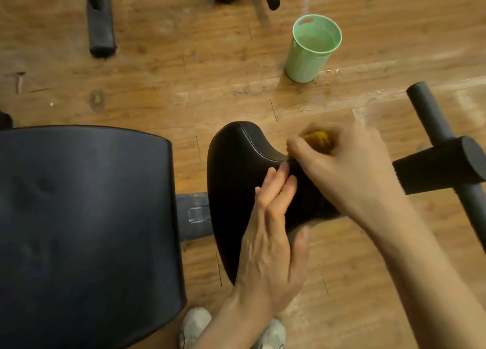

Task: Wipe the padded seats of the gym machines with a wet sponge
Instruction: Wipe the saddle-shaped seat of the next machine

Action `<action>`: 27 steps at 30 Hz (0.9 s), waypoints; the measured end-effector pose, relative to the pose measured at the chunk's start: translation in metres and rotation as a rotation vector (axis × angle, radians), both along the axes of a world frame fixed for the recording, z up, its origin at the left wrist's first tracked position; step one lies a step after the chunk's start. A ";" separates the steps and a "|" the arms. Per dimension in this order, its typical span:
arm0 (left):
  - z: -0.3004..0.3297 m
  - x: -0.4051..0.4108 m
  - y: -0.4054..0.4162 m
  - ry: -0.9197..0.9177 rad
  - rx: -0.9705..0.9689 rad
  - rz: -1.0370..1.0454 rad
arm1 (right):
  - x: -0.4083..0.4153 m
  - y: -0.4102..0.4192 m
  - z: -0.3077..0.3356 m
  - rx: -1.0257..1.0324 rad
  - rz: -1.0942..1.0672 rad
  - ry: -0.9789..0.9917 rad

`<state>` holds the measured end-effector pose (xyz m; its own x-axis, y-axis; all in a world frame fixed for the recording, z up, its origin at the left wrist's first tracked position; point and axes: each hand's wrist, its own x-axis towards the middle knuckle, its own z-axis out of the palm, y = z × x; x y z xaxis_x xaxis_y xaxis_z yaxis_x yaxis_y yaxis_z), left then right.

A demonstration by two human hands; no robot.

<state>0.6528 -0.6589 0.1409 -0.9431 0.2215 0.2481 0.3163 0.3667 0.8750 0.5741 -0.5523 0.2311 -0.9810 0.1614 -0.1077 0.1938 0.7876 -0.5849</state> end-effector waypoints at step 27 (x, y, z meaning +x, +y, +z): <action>0.048 0.072 -0.043 -0.386 -0.246 0.041 | 0.146 -0.004 -0.009 -0.224 -0.203 0.266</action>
<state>0.7249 -0.7020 0.1892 -0.9652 0.1909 -0.1786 -0.0347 0.5836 0.8113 0.7202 -0.5567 0.2224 -0.9300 0.3561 0.0908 0.1513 0.5963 -0.7884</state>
